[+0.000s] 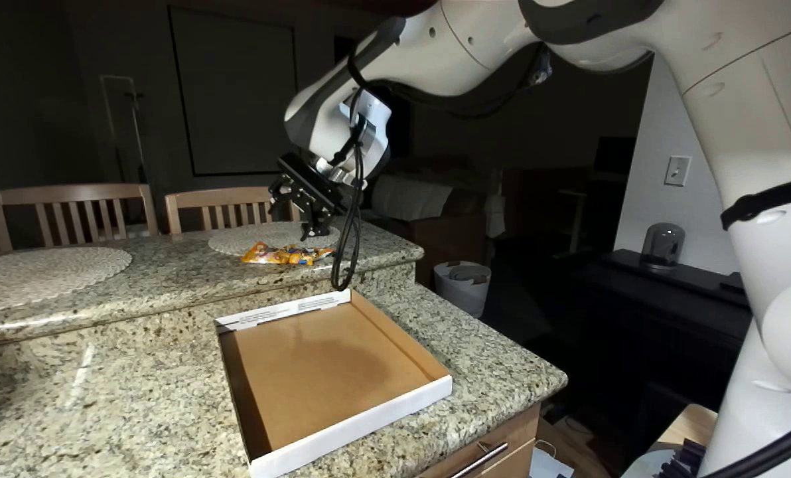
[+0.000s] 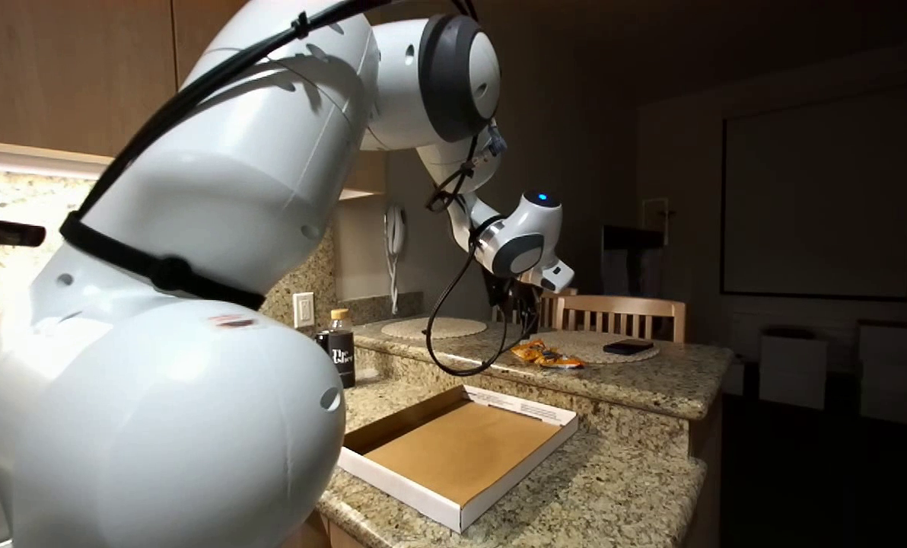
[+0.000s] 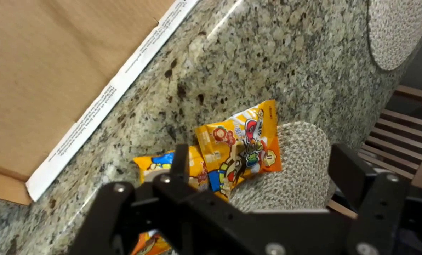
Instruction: Put the orange packets in the box
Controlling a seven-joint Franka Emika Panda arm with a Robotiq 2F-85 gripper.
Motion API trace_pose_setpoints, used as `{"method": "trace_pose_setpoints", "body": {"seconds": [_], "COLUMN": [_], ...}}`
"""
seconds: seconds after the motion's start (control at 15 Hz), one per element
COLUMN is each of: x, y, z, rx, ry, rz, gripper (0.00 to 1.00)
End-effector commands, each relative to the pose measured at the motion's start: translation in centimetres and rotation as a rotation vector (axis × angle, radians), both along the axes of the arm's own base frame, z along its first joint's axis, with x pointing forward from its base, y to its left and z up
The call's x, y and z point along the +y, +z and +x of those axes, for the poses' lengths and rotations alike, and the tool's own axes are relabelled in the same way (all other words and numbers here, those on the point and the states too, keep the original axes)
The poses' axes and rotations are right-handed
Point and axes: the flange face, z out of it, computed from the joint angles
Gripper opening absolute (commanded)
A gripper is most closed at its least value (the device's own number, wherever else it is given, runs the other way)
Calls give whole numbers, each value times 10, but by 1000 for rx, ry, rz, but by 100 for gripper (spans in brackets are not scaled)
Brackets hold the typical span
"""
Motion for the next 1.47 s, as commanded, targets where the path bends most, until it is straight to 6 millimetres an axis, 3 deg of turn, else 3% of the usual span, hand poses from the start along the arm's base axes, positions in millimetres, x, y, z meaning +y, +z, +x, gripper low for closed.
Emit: {"method": "trace_pose_setpoints", "body": {"seconds": [0.0,0.2,0.4,1.07,1.2,1.27,1.4], "x": [8,17,24,20,17,16,13], "y": [-30,-61,-75,-47,-47,-45,-39], "z": [14,16,19,36,41,43,48], "rx": [61,96,79,6,-35,-71,-137], "ry": [8,20,18,1,-20,-36,-72], "rz": [28,29,17,21,8,1,-10], "gripper": [100,100,100,100,92,99,100]}}
